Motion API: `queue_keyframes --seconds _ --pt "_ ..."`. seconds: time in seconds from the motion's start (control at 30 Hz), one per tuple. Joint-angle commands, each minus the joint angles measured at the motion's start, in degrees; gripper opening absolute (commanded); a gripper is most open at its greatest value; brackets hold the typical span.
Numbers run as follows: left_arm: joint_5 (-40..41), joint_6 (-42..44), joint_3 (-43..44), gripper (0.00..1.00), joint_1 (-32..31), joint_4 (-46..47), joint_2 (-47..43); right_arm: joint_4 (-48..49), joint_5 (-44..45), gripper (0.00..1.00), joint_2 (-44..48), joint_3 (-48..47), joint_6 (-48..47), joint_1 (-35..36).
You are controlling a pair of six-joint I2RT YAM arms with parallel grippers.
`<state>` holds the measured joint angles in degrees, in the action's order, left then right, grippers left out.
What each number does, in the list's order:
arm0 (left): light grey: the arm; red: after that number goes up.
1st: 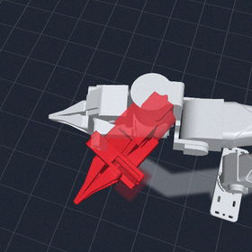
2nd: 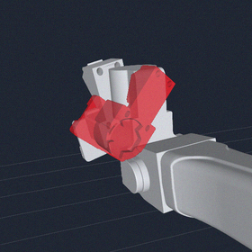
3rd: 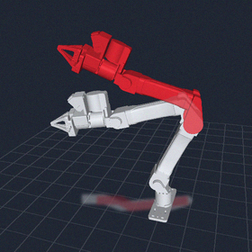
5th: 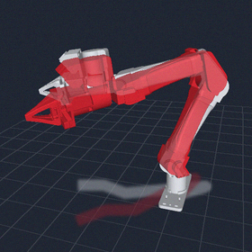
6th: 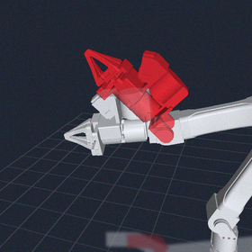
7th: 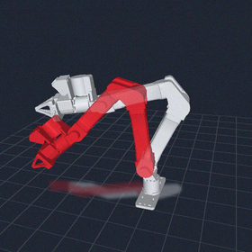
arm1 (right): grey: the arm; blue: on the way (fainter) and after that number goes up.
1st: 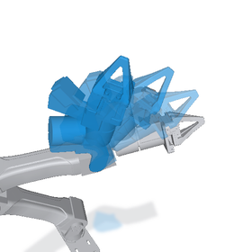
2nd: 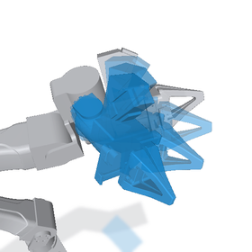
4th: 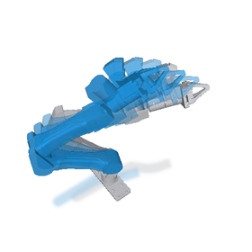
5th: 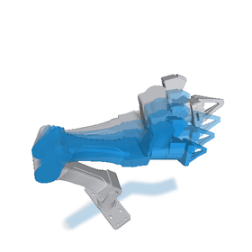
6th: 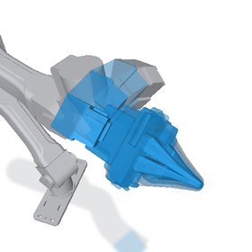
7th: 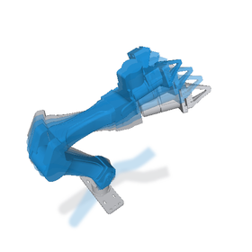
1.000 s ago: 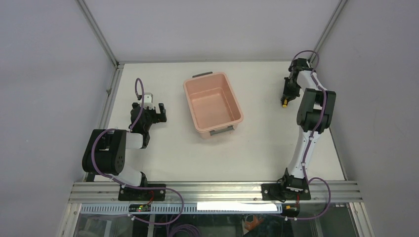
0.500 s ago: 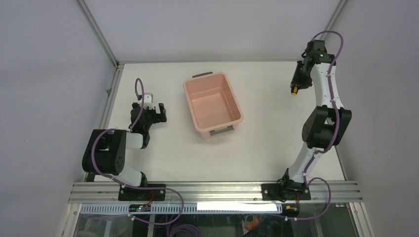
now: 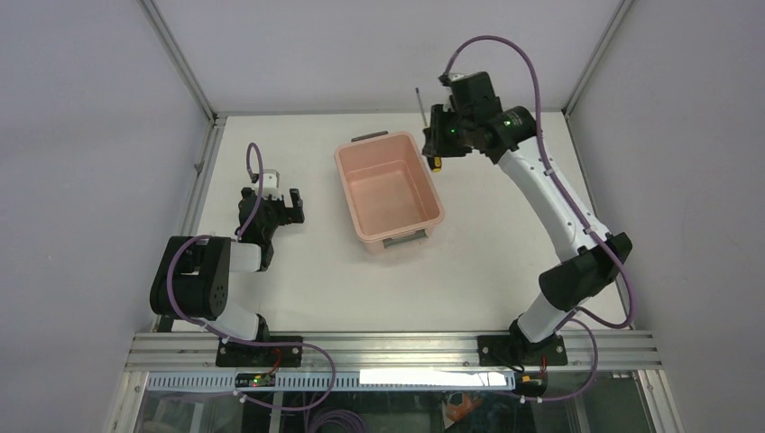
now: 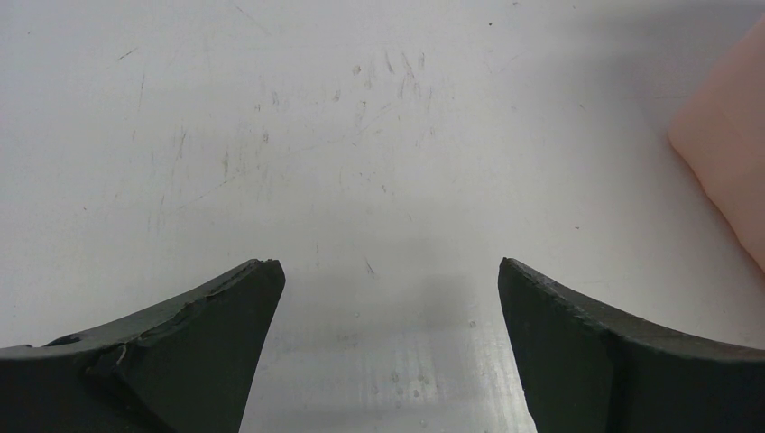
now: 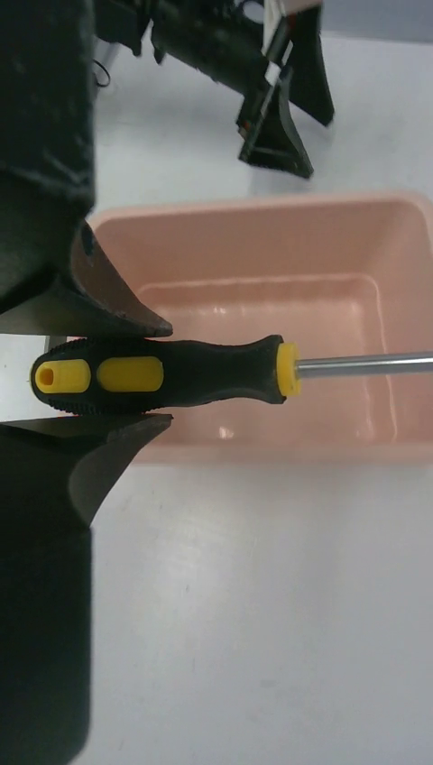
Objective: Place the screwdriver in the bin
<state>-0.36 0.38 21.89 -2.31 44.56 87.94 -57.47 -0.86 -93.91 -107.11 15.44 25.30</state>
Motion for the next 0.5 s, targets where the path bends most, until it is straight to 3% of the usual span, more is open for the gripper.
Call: queue_keyframes --seconds 0.0,0.23,0.47 --pt "-0.4 -0.9 0.1 0.99 -0.4 1.5 -1.6 7.6 -0.7 0.00 1.0 0.9 3.8 6.5" --pt "-0.4 -0.9 0.1 0.99 -0.4 1.5 -1.6 18.9 -1.4 0.00 -4.4 11.9 5.6 13.6" --pt "-0.4 -0.9 0.1 0.99 -0.5 1.5 -1.6 24.6 -0.6 0.00 -13.2 19.0 6.0 14.6"
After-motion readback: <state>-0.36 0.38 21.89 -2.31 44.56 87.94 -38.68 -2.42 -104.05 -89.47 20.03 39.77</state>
